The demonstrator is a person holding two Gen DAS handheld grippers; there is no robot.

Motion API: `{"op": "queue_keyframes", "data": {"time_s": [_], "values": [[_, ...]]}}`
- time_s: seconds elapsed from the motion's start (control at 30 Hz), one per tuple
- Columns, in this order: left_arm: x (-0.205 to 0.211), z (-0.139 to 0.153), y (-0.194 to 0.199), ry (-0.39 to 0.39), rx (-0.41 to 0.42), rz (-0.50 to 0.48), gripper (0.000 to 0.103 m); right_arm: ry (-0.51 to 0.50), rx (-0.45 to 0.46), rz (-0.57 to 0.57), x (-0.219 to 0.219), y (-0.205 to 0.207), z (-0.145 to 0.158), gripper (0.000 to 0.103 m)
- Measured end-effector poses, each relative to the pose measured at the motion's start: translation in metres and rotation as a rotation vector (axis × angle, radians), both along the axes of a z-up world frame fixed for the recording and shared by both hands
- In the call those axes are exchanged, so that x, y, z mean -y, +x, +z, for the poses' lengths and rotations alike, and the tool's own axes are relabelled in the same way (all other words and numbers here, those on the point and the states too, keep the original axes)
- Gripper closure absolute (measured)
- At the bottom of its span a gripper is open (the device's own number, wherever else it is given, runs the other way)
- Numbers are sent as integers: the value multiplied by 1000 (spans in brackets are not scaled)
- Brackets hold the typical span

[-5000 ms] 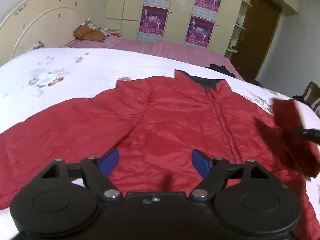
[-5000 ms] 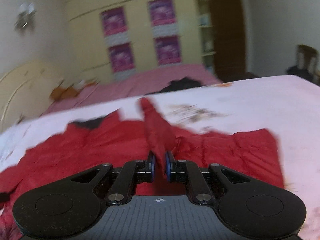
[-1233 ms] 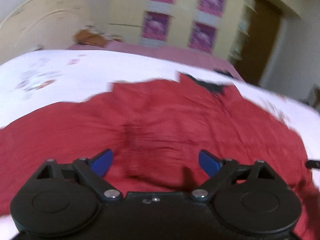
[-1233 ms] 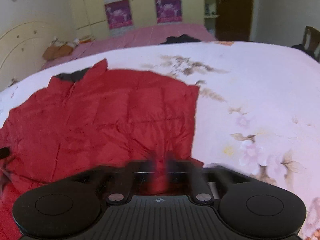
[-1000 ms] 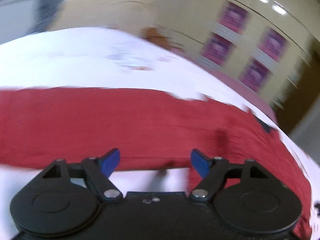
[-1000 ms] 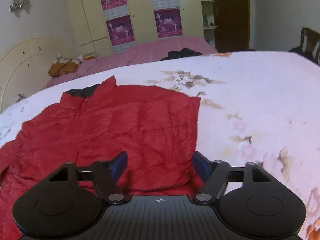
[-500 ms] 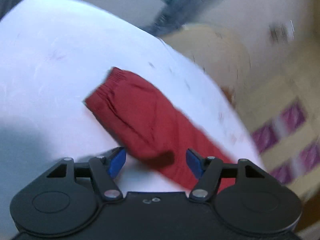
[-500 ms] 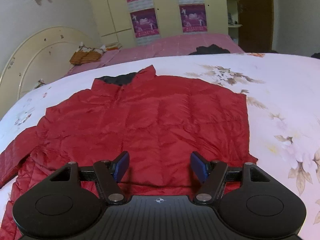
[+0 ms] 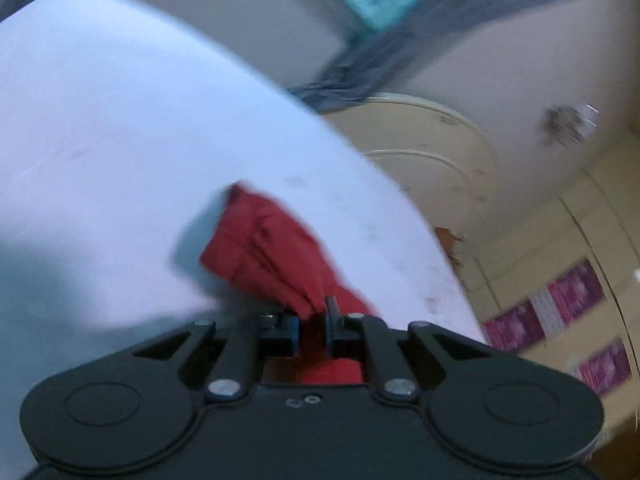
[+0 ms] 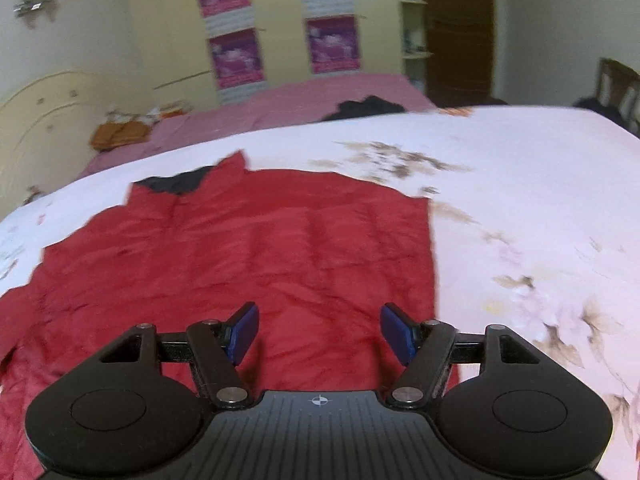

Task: Fold large clothes
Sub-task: 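Lift the sleeve with the left gripper across the jacket body and release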

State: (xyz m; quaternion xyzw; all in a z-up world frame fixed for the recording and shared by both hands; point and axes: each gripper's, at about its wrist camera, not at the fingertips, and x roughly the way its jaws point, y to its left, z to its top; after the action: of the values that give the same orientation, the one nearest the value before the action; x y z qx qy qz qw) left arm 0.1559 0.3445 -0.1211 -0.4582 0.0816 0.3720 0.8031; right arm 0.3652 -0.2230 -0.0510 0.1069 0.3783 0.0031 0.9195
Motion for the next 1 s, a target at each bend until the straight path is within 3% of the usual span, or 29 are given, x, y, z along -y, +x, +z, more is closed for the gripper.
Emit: {"op": "queue_keyframes", "data": {"time_s": [0.13,0.23,0.47,0.5,0.53,0.57,0.67,1.0], "values": [[24,28,49,135,3,-181,93,6,-7,-33,7,0,-2,35],[55,41,95,189,-16,-348,93,-6,-25,-36,6,2,-4,35],[170,53,186,326,-88,-763,93,-60,-49,-52,13,2,-11,34],[181,53,195,343,-97,-797,93,-73,-41,-65,16,1,-10,16],[195,53,202,360,-110,-837,93,-75,-26,-75,20,-1,-10,4],[212,52,210,380,-126,-875,93,-74,6,-86,25,-4,-8,0],[239,48,226,400,-135,-965,93,-87,28,-123,39,-7,-6,0],[339,29,255,468,-209,-1226,93,5,1,-219,100,-21,-8,0]]}}
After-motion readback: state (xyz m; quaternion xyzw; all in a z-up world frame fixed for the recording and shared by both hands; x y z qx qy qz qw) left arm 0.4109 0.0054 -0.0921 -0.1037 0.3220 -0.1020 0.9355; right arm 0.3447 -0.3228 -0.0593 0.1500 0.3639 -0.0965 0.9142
